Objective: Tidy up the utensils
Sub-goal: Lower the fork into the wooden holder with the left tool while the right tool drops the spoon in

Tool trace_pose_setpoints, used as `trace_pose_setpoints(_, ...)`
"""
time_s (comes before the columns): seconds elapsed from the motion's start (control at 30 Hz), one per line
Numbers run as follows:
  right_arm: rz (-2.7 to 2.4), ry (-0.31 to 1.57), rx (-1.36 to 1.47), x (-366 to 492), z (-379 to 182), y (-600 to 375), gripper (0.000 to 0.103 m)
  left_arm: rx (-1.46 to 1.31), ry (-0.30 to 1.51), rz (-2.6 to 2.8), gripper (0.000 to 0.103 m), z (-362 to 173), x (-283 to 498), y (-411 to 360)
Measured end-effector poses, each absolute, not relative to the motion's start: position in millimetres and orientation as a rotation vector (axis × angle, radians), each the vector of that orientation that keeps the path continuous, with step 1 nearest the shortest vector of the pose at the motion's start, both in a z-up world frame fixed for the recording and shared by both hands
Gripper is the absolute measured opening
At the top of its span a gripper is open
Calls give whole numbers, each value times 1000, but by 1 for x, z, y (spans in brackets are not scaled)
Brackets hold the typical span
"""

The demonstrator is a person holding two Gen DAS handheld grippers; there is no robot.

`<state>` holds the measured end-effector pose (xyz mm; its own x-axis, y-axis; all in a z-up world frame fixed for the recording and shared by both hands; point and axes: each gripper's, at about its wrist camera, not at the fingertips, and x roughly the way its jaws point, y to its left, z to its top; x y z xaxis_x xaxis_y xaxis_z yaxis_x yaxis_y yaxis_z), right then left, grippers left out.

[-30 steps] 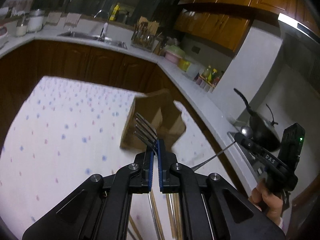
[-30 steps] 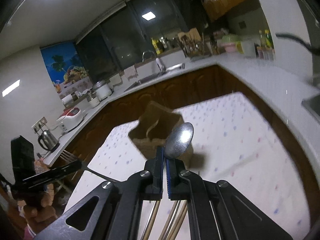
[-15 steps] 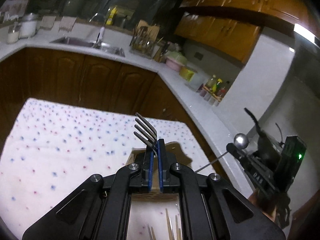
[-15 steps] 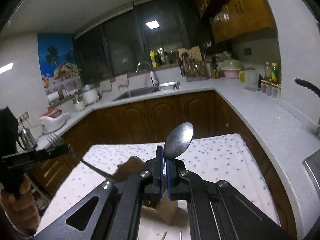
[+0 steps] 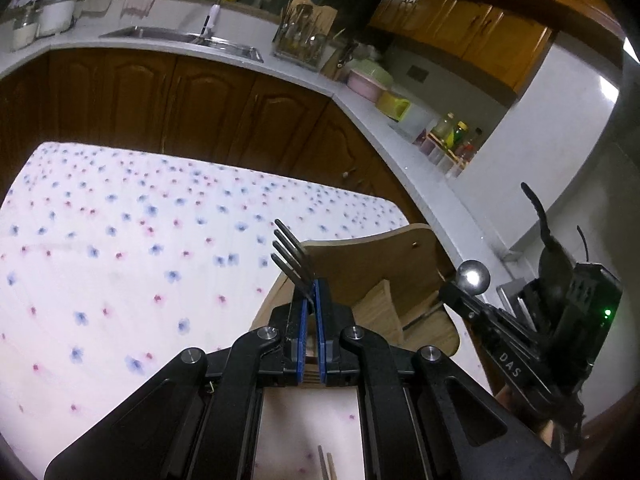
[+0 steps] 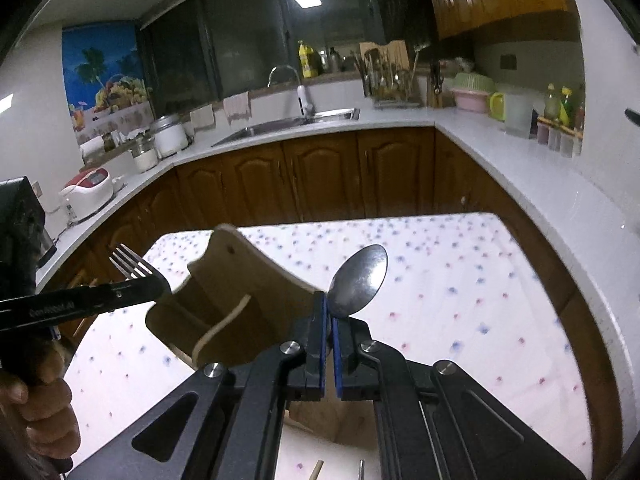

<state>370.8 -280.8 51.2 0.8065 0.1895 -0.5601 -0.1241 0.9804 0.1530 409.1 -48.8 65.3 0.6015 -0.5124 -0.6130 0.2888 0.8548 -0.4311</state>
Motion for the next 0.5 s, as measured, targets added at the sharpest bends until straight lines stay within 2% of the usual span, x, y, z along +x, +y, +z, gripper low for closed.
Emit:
trace_pose_setpoints(0.37,170,619,133,372,52,-281,3,-299,808,-457,5,68,412,-50)
trace_pose_setpoints(0.43,171,625,143,372,53,-282,5,-301,816,-445,11,69,412,-49)
trace_pose_setpoints(0.5,166,626,156,372,56,-284,10,-318,820,-438,29,69,410,-43)
